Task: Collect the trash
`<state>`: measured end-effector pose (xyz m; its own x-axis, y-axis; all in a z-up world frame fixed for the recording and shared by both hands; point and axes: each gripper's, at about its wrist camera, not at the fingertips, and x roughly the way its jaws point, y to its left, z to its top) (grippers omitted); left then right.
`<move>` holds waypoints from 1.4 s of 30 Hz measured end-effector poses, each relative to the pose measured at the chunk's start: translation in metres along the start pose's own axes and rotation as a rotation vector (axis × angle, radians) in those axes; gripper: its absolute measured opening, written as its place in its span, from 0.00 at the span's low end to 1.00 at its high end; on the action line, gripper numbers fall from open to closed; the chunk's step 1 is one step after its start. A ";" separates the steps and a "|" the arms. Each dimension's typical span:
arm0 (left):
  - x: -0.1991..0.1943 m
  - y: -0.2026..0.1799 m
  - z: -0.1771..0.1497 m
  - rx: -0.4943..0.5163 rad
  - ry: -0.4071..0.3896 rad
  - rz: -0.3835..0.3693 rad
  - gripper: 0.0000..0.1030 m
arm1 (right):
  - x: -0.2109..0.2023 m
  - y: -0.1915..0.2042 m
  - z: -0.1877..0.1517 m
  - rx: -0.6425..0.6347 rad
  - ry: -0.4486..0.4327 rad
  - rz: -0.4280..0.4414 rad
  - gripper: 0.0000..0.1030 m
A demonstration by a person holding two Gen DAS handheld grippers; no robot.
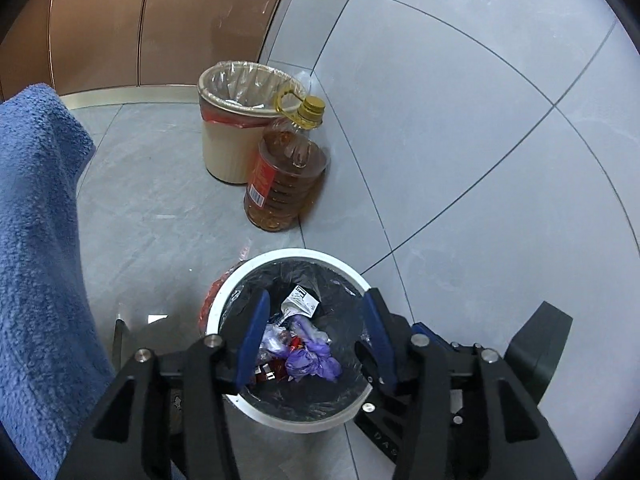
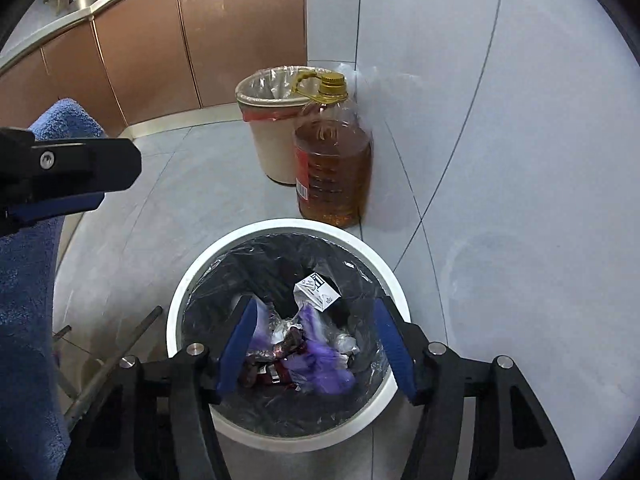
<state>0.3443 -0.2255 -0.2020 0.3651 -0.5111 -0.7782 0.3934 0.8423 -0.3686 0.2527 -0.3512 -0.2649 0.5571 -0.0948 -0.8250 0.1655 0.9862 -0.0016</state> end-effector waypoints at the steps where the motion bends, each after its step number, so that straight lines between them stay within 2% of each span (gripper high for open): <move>1: -0.004 0.000 -0.001 0.002 -0.007 0.001 0.45 | -0.003 0.000 -0.001 0.005 -0.004 0.000 0.58; 5: -0.036 -0.004 -0.009 0.020 -0.069 0.020 0.45 | -0.028 0.001 -0.001 0.035 -0.035 0.001 0.61; 8: -0.062 -0.007 -0.016 0.048 -0.116 0.052 0.47 | -0.059 0.007 0.001 0.041 -0.085 0.005 0.68; 12: -0.111 -0.008 -0.037 0.084 -0.201 0.119 0.57 | -0.104 0.020 -0.001 0.032 -0.147 0.008 0.75; 15: -0.148 -0.002 -0.058 0.098 -0.251 0.181 0.62 | -0.142 0.035 -0.007 0.004 -0.186 0.006 0.81; 20: -0.195 0.015 -0.093 0.121 -0.286 0.259 0.63 | -0.195 0.058 -0.025 -0.025 -0.245 -0.007 0.94; 23: -0.227 0.028 -0.113 0.109 -0.322 0.309 0.63 | -0.221 0.073 -0.038 -0.051 -0.274 -0.009 0.98; 27: -0.273 0.040 -0.135 0.089 -0.403 0.381 0.64 | -0.252 0.091 -0.053 -0.085 -0.314 -0.004 1.00; 30: -0.307 0.047 -0.152 0.065 -0.461 0.416 0.73 | -0.274 0.101 -0.061 -0.108 -0.353 0.000 1.00; 34: -0.339 0.048 -0.175 0.047 -0.527 0.465 0.80 | -0.304 0.113 -0.072 -0.139 -0.417 -0.003 1.00; 42: -0.393 0.050 -0.211 0.002 -0.618 0.568 0.85 | -0.352 0.128 -0.093 -0.180 -0.523 0.009 1.00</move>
<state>0.0419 0.0537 -0.0218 0.9045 -0.0116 -0.4264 0.0111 0.9999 -0.0037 0.0024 -0.1786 -0.0270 0.8953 -0.0960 -0.4349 0.0430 0.9906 -0.1300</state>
